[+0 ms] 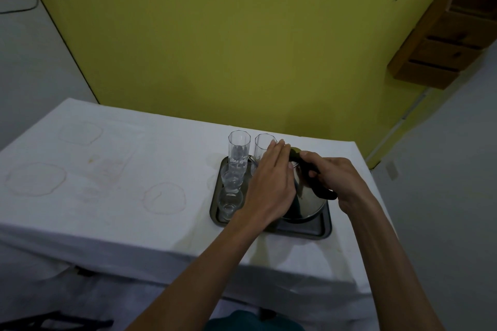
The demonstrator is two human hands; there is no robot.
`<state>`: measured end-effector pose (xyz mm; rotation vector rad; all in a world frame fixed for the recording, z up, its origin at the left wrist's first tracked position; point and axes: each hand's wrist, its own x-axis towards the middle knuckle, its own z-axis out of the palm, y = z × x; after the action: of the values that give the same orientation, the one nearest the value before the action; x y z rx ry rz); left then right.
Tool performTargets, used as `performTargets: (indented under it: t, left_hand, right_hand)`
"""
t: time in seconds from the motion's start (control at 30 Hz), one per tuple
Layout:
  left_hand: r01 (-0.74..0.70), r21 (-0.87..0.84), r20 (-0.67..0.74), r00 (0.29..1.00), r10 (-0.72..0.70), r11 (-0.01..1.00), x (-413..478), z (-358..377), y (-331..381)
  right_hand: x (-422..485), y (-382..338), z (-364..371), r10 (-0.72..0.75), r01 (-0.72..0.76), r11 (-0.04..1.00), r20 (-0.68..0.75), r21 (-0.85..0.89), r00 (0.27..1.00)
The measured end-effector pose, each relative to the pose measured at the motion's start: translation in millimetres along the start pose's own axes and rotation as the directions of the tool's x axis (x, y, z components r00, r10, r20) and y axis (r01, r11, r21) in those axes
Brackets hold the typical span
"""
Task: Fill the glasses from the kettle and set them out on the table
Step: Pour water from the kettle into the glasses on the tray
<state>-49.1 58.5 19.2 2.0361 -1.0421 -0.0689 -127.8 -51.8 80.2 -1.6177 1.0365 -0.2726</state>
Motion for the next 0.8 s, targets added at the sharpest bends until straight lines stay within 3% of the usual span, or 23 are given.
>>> performTargets:
  t: [0.8]
  left_hand:
    - [0.004, 0.014, 0.006, 1.0, -0.004, 1.0, 0.1, 0.0, -3.3]
  right_hand:
    - [-0.9, -1.2, 2.4, 0.007, -0.007, 1.0, 0.013, -0.011, 1.0]
